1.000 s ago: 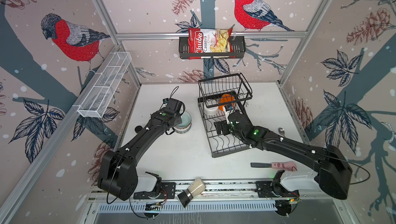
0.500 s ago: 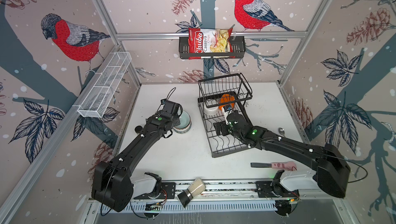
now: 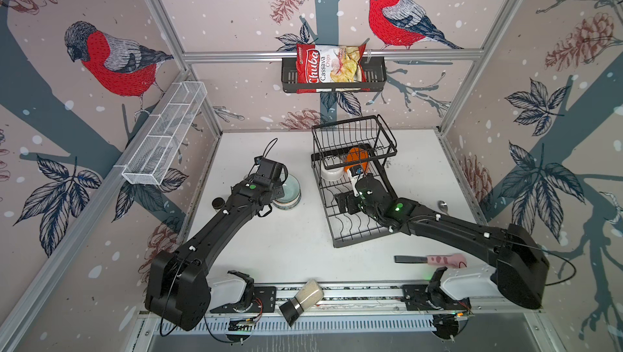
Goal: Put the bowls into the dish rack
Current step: 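Lower the left gripper onto the rim of the top teal bowl and grasp it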
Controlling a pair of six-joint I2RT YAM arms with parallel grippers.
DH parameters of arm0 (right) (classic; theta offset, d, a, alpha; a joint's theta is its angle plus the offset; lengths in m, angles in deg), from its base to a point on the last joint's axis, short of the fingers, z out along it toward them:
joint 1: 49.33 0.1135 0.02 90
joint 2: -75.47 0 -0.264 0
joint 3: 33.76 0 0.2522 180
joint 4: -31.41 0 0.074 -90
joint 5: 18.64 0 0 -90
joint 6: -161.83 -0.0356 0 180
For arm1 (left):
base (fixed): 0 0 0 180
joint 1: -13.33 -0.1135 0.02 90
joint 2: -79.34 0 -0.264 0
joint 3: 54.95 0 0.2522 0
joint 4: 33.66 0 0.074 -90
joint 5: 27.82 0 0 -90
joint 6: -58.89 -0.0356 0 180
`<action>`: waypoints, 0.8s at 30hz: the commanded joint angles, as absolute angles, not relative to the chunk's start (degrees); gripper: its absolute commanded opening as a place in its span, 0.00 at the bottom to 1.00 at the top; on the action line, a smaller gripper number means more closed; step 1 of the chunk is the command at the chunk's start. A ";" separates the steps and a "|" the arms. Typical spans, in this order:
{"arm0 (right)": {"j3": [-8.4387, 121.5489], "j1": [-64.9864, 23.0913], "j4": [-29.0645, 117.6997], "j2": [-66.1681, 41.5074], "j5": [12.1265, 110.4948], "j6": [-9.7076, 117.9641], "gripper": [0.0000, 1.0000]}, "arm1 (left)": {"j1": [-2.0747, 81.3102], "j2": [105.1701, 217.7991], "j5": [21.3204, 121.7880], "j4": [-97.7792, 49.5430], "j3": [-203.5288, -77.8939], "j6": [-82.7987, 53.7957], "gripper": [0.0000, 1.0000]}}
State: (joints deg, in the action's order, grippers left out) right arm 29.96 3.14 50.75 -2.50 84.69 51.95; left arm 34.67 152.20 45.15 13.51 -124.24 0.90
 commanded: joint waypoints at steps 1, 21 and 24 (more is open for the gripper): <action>30.47 3.19 48.95 -2.75 84.33 51.34 0.97 | 34.59 152.89 45.39 11.45 -124.78 0.38 0.00; 31.21 3.27 48.99 -4.07 83.41 51.98 0.97 | 34.59 158.97 42.96 17.24 -129.38 0.65 0.00; 31.24 3.33 48.86 -4.04 82.89 51.89 0.97 | 34.60 156.86 43.38 15.65 -128.22 0.45 0.00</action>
